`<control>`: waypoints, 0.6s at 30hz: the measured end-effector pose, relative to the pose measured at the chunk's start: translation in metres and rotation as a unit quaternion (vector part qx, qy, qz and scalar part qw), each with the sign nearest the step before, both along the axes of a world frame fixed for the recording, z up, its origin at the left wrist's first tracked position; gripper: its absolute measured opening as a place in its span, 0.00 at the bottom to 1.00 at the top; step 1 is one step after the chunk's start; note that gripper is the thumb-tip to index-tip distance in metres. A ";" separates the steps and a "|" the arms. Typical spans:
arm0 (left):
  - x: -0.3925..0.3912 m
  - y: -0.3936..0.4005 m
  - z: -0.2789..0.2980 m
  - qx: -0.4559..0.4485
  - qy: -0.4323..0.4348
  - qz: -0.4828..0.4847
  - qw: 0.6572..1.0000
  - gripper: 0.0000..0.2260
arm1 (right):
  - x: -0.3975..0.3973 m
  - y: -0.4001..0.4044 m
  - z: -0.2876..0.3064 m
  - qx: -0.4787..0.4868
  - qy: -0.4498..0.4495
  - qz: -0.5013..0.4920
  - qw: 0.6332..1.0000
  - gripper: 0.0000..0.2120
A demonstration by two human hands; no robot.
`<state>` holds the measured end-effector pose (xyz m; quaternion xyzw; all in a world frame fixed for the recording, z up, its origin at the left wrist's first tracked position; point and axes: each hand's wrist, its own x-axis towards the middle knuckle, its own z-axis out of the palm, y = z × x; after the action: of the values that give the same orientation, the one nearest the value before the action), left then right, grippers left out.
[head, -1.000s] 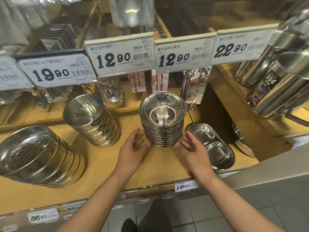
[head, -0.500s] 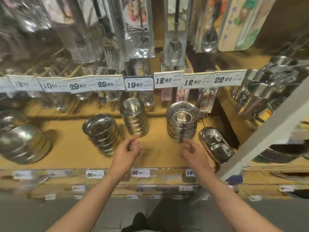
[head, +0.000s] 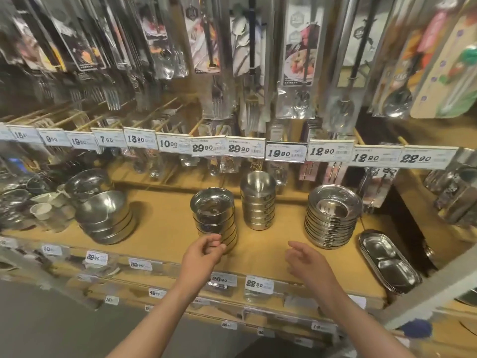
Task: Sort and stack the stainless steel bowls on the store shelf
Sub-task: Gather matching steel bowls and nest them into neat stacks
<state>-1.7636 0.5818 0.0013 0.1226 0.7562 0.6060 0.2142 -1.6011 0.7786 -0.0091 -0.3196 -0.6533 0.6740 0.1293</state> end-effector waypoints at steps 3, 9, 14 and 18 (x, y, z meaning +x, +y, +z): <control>-0.016 -0.023 -0.013 -0.010 -0.012 0.009 1.000 0.08 | -0.016 -0.018 -0.015 0.004 -0.022 0.003 1.000 0.15; -0.075 -0.063 -0.030 -0.029 -0.015 0.011 0.999 0.07 | -0.074 -0.053 -0.030 -0.016 -0.039 0.006 0.999 0.15; -0.123 -0.071 -0.032 -0.028 -0.063 -0.043 0.997 0.10 | -0.127 -0.078 -0.034 -0.068 -0.040 -0.034 0.996 0.18; -0.153 -0.048 -0.031 -0.010 -0.141 -0.133 0.981 0.17 | -0.166 -0.079 -0.048 -0.112 -0.027 -0.087 0.990 0.17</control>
<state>-1.9169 0.5336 -0.0298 0.1330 0.7011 0.5762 0.3984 -1.7674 0.6999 -0.0566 -0.4060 -0.5466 0.7202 0.1330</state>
